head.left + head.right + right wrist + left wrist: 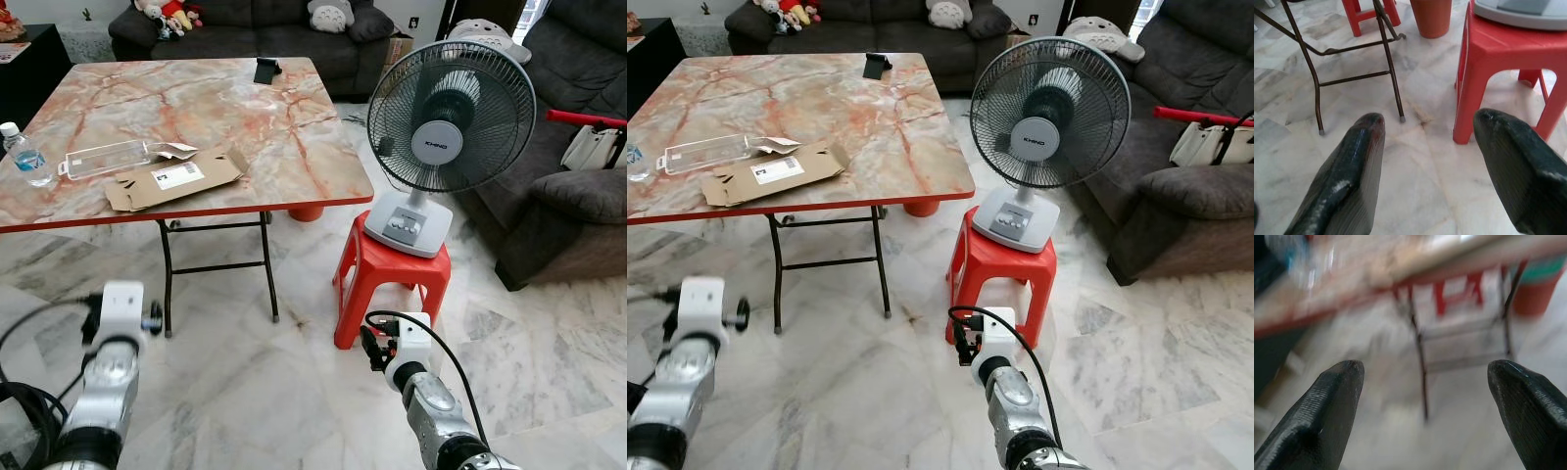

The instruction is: Picking trash to rubbish bin

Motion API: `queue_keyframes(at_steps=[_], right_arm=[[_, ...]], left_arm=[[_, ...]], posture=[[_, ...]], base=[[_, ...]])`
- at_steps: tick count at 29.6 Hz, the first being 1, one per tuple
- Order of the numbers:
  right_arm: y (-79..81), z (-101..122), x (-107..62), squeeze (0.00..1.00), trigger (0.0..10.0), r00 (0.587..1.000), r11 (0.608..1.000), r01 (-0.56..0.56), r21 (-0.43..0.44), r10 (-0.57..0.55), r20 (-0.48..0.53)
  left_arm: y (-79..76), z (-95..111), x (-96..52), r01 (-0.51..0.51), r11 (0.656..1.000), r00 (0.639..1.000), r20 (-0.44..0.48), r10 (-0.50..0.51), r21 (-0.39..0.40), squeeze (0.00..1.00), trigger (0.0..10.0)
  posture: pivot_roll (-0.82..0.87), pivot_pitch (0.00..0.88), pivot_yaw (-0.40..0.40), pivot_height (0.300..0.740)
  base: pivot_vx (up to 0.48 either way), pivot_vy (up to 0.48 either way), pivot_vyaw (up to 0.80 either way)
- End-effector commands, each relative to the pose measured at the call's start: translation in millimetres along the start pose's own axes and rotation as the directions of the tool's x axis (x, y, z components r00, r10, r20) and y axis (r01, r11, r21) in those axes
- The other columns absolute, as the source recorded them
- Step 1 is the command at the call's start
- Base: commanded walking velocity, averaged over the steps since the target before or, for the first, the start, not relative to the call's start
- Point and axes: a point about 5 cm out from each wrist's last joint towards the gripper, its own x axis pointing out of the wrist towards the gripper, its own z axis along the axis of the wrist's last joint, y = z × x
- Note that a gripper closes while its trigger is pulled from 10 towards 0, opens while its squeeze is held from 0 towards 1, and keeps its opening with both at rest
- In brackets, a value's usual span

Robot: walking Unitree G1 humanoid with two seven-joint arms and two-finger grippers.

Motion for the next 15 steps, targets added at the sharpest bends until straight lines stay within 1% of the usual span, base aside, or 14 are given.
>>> queue_keyframes(at_steps=[1,2,4,5,6,7,8,9,10,11,12,13,15], right_arm=[[2.4,21,7.0,0.0,10.0,0.997,1.0,-0.011,-0.025,0.013,0.073],[2.9,25,8.3,0.0,10.0,0.996,1.0,-0.012,-0.027,0.015,0.086],[5.2,39,12.4,0.0,10.0,0.991,0.999,-0.017,-0.032,0.021,0.136],[6.7,45,14.2,0.0,10.0,0.987,0.999,-0.019,-0.037,0.025,0.159],[8.4,51,15.7,0.0,10.0,0.983,0.999,-0.022,-0.042,0.029,0.18],[8.4,51,15.7,0.0,10.0,0.983,0.999,-0.022,-0.042,0.029,0.18],[12.3,62,17.9,0.0,10.0,0.974,0.998,-0.03,-0.052,0.041,0.222],[14.3,65,18.6,0.0,10.0,0.97,0.998,-0.035,-0.055,0.047,0.238],[14.3,65,18.6,0.0,10.0,0.97,0.998,-0.035,-0.055,0.047,0.238],[19.5,75,20.4,0.0,10.0,0.959,0.997,-0.048,-0.065,0.065,0.276],[21.6,79,21.1,0.0,10.0,0.954,0.996,-0.053,-0.071,0.071,0.292],[24.6,86,22.1,0.0,10.0,0.945,0.996,-0.056,-0.075,0.077,0.319],[25.5,90,22.6,0.0,10.0,0.941,0.995,-0.057,-0.077,0.079,0.33]], left_arm=[[-16.2,11,5.5,0.072,0.997,0.996,0.053,-0.073,0.019,0.0,10.0],[-20.5,14,7.6,0.088,0.996,0.994,0.063,-0.09,0.024,0.0,10.0],[-31.7,28,14.1,0.109,0.991,0.986,0.119,-0.118,0.08,0.0,10.0],[-35.7,36,17.0,0.107,0.99,0.981,0.153,-0.12,0.091,0.0,10.0],[-38.6,43,19.8,0.101,0.992,0.977,0.18,-0.113,0.076,0.0,10.0],[-38.6,43,19.8,0.101,0.992,0.977,0.18,-0.113,0.076,0.0,10.0],[-43.7,53,23.7,0.102,0.995,0.975,0.202,-0.095,-0.022,0.0,10.0],[-46.5,54,24.7,0.113,0.991,0.975,0.198,-0.097,-0.068,0.0,10.0],[-46.5,54,24.7,0.113,0.991,0.975,0.198,-0.097,-0.068,0.0,10.0],[-54.7,48,24.9,0.149,0.979,0.98,0.153,-0.127,-0.142,0.0,10.0],[-58.5,42,23.7,0.163,0.975,0.981,0.131,-0.144,-0.153,0.0,10.0],[-63.7,30,18.9,0.181,0.972,0.981,0.093,-0.168,-0.148,0.0,10.0],[-65.1,22,15.9,0.179,0.976,0.983,0.072,-0.171,-0.128,0.0,10.0]], posture=[[0.06,0.003,-0.056,0.74],[0.06,0.003,-0.056,0.74],[0.05,0.0,-0.052,0.74],[0.05,0.0,-0.052,0.74],[0.05,0.0,-0.052,0.74],[0.05,0.0,-0.052,0.74],[0.05,0.0,-0.053,0.74],[0.05,0.0,-0.052,0.74],[0.05,0.0,-0.052,0.74],[0.05,0.0,-0.051,0.74],[0.04,0.0,-0.048,0.74],[0.04,0.0,-0.046,0.74],[0.03,0.0,-0.047,0.74]], base=[[0.0,0.0,0.0],[0.0,0.0,0.0],[0.0,0.0,0.0],[0.0,0.0,0.0],[0.0,0.0,0.0],[0.0,0.0,0.0],[0.0,0.0,0.0],[0.0,0.0,0.0],[0.0,0.0,0.0],[0.0,0.0,0.0],[0.0,0.0,0.0],[0.0,0.0,0.0],[0.0,0.0,0.0]])
